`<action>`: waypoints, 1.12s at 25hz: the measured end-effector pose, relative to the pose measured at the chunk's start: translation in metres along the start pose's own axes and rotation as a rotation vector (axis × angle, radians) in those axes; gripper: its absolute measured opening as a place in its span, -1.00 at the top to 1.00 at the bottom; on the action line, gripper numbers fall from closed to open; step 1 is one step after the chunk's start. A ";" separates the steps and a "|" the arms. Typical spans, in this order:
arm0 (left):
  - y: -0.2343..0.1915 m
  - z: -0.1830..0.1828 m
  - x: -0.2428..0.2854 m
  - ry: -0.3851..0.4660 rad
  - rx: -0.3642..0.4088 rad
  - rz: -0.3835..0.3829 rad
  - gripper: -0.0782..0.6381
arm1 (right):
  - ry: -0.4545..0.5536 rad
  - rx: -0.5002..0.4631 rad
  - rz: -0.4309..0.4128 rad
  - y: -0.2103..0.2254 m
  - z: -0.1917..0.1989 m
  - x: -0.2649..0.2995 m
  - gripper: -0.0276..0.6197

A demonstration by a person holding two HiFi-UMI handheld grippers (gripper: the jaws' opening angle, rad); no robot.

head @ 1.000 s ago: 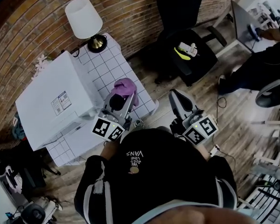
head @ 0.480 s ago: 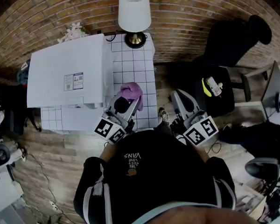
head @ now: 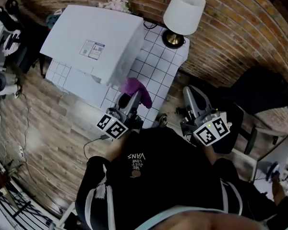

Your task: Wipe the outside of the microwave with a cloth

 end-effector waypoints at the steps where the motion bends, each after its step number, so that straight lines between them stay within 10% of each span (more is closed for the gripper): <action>1: -0.002 -0.001 -0.004 0.042 -0.025 -0.017 0.41 | -0.012 0.000 -0.020 0.001 0.001 0.003 0.91; 9: -0.027 -0.013 -0.031 0.424 -0.290 -0.087 0.41 | -0.058 -0.014 -0.121 0.003 0.002 0.015 0.91; 28: -0.097 -0.017 0.046 0.509 -0.417 -0.017 0.41 | -0.024 0.013 0.016 0.041 -0.007 -0.005 0.91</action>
Point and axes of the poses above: the fingertips, and each gripper's own axes: x forward along the fingers, y to its right, z out of its underside, the point moved 2 cm from there along -x, backward along the fingers, and after that the axes turned 14 degrees about z, right-handed, at the moved point
